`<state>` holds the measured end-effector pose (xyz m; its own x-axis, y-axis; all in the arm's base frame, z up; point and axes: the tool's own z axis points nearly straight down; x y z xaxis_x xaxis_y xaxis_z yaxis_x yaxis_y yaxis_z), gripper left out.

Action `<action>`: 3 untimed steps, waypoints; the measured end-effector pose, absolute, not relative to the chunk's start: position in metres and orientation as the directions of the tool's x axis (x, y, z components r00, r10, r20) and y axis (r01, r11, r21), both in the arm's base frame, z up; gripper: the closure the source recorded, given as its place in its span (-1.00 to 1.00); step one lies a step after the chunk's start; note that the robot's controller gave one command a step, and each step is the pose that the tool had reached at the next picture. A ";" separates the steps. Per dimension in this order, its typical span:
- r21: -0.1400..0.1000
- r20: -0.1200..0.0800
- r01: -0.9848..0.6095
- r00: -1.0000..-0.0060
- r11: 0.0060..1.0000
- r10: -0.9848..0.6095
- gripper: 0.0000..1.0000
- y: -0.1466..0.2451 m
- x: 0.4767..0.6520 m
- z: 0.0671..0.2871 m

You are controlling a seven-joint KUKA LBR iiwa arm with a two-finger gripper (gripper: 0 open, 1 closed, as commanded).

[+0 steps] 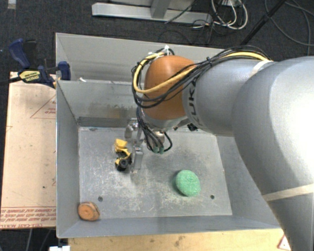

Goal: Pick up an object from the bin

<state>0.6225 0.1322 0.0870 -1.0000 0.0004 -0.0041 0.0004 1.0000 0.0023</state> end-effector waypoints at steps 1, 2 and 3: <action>0.001 -0.001 0.038 -0.999 0.999 0.038 -1.00 0.145 0.617 0.077; 0.003 -0.004 -0.238 -0.971 0.971 -0.238 1.00 0.159 0.605 0.071; 0.003 -0.004 -0.238 -0.971 0.971 -0.238 1.00 0.159 0.605 0.071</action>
Offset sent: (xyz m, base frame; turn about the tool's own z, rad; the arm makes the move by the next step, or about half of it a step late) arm -0.0189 0.0253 -0.0170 -0.2430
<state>0.6046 0.1587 0.0706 -0.9713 -0.2377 -0.0039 -0.2377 0.9713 0.0031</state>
